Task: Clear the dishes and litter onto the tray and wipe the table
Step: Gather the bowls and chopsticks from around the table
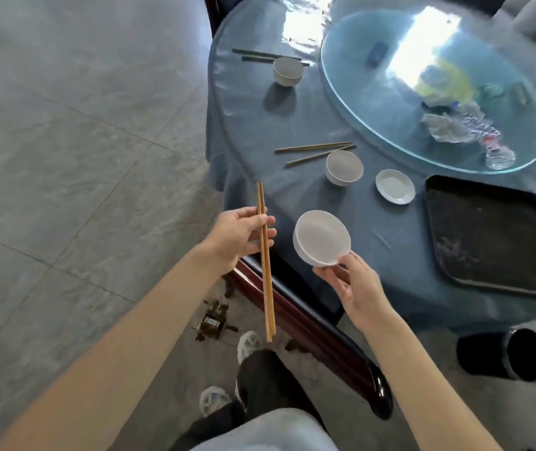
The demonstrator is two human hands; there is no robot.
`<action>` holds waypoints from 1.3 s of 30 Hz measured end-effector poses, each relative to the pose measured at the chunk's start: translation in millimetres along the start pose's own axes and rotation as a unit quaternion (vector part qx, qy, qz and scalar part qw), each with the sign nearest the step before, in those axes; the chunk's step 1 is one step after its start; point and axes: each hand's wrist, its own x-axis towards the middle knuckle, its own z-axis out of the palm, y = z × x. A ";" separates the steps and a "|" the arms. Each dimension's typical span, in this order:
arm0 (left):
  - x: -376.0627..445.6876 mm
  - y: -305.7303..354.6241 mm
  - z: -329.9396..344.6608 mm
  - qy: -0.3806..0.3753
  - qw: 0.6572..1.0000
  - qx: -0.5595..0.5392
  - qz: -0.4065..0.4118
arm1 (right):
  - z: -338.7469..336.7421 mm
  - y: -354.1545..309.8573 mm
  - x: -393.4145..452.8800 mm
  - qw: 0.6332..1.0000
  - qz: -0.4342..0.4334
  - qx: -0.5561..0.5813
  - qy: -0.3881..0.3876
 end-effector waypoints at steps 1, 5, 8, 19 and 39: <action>3.4 6.1 -4.1 -0.011 1.000 0.002 -0.006 | 3.4 1.9 1.4 1.000 -0.001 0.010 0.006; 24.2 28.7 -22.9 -0.031 0.999 0.007 -0.013 | 22.6 7.9 13.1 0.999 0.002 0.043 0.028; 46.4 49.3 -35.5 -0.023 0.999 0.034 0.007 | 39.3 6.2 31.1 0.997 0.001 0.067 0.033; 161.7 113.5 8.8 -0.020 0.978 0.204 0.043 | 70.5 -63.4 107.8 0.984 -0.069 0.110 0.122; 432.3 110.6 149.8 -0.195 0.758 0.591 0.193 | 85.1 -116.8 270.9 0.917 -0.042 0.120 0.379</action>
